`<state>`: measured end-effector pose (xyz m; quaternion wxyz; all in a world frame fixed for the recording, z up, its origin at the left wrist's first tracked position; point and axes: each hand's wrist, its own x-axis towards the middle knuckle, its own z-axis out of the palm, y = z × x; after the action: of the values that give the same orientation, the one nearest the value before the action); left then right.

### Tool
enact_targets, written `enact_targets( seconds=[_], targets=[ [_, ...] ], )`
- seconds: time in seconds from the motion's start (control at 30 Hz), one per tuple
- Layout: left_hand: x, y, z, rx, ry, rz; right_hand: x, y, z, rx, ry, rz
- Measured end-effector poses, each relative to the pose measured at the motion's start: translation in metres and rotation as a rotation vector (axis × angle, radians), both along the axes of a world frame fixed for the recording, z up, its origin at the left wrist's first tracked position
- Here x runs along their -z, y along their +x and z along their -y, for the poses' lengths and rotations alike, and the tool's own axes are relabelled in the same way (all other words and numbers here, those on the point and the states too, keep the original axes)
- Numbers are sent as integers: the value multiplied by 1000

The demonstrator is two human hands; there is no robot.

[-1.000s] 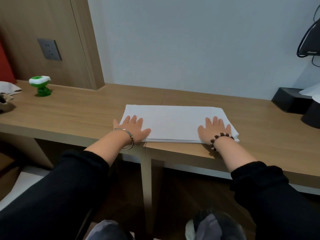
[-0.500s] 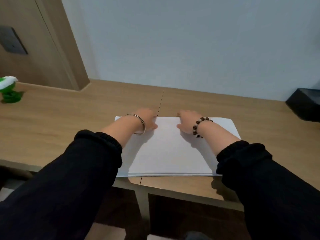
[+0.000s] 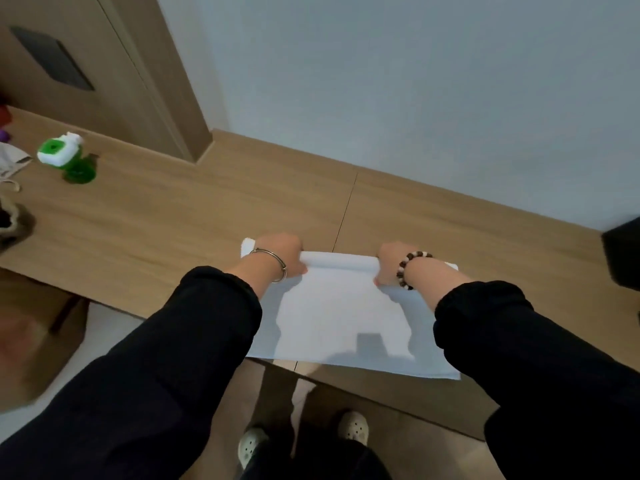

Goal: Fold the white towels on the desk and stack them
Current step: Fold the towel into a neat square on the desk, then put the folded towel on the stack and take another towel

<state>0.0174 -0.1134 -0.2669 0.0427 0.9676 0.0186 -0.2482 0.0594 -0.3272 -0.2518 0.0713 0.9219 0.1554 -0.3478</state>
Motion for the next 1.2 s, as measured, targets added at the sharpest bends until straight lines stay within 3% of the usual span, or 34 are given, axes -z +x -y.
enact_targets(
  seconds=[0.17, 0.33, 0.67, 0.97, 1.2],
  targets=[
    [-18, -40, -71, -152, 96, 71, -26, 3, -68, -214, 27, 123],
    [-50, -126, -170, -425, 127, 153, -57, -23, -192, -499, 145, 273],
    [-98, -396, -339, -981, 258, 195, -92, -209, -451, -1010, 435, 345],
    [-82, -632, -355, -1378, 455, 126, -84, -404, -587, -1512, 584, 295],
    [-52, -768, -334, -1887, 484, -9, -51, -513, -683, -1768, 578, 310]
  ],
)
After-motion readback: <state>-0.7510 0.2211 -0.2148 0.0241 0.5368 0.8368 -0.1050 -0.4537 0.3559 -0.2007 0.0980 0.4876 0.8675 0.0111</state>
